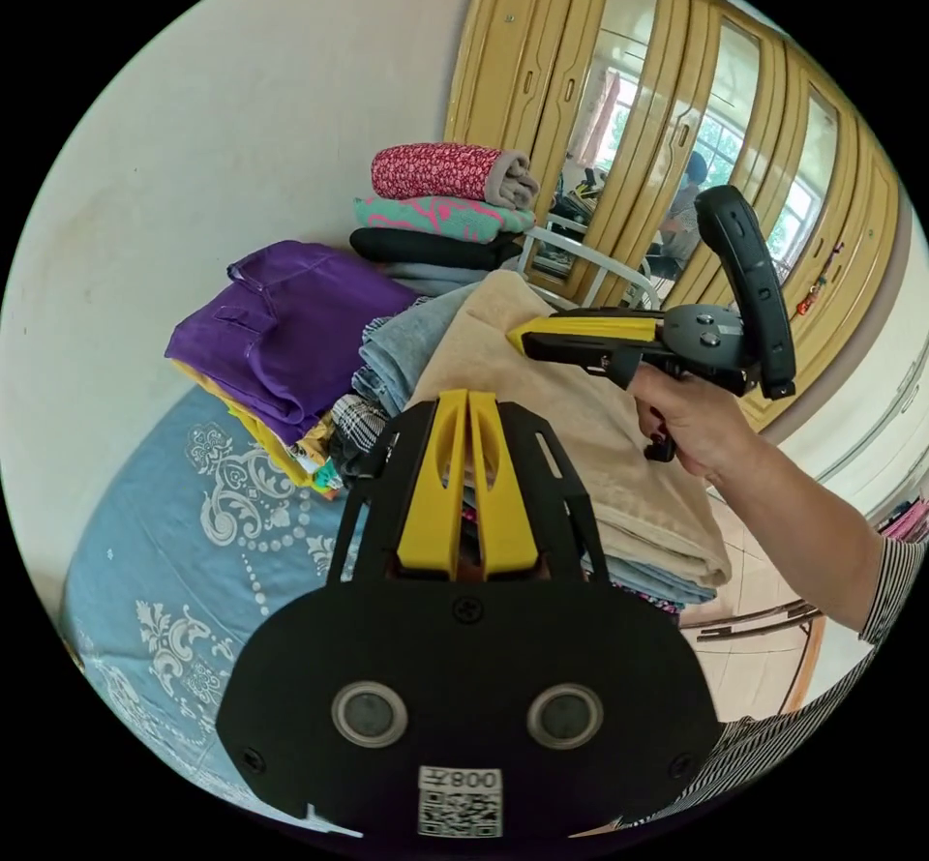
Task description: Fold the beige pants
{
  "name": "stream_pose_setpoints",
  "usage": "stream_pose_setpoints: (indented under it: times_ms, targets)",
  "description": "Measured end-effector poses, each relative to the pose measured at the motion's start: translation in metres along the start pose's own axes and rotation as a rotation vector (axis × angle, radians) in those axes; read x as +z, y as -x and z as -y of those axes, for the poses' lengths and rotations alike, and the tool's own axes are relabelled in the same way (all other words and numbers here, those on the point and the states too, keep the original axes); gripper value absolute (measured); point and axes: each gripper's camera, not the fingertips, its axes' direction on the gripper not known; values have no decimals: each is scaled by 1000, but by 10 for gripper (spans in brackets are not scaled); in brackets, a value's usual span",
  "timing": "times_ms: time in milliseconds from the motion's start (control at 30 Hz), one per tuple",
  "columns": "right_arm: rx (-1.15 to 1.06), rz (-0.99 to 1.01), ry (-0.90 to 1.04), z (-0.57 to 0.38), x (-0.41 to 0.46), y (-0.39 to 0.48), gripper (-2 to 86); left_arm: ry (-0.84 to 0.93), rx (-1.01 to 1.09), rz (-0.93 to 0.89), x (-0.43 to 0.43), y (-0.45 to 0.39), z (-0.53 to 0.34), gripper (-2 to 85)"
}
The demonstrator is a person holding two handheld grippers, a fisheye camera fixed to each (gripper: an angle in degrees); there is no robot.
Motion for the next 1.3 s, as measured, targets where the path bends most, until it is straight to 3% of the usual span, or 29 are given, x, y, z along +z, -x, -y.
stream_pose_setpoints:
  times_ms: [267,367,533,633,900,967,1167,1300]
  targets:
    - [10,41,61,12,3,-34,2,51,-9,-62,1,-10,26,1]
    - [14,115,-27,-25,-34,-52,1,36,-16,-93,-9,-13,22,2]
    - [108,163,-82,-111,-51,-79,1,-135,-10,-126,-38,-40,-7,2]
    - [197,190,3,-138,-10,-95,1,1,-6,-89,-5,-55,-13,1]
    - [377,318,-137,-175,-12,-149,1,-71,-105,-246,-32,-49,-74,1]
    - [445,331,-166,-196,-12,-170,1,-39,-133,-213,-29,-43,-109,2]
    - [615,354,-216,-235,1,-250,3,273,-363,-195,34,-16,-239,3]
    - [561,175,-230,-187,5,-298,14,452,-397,-128,77,-31,-289,2]
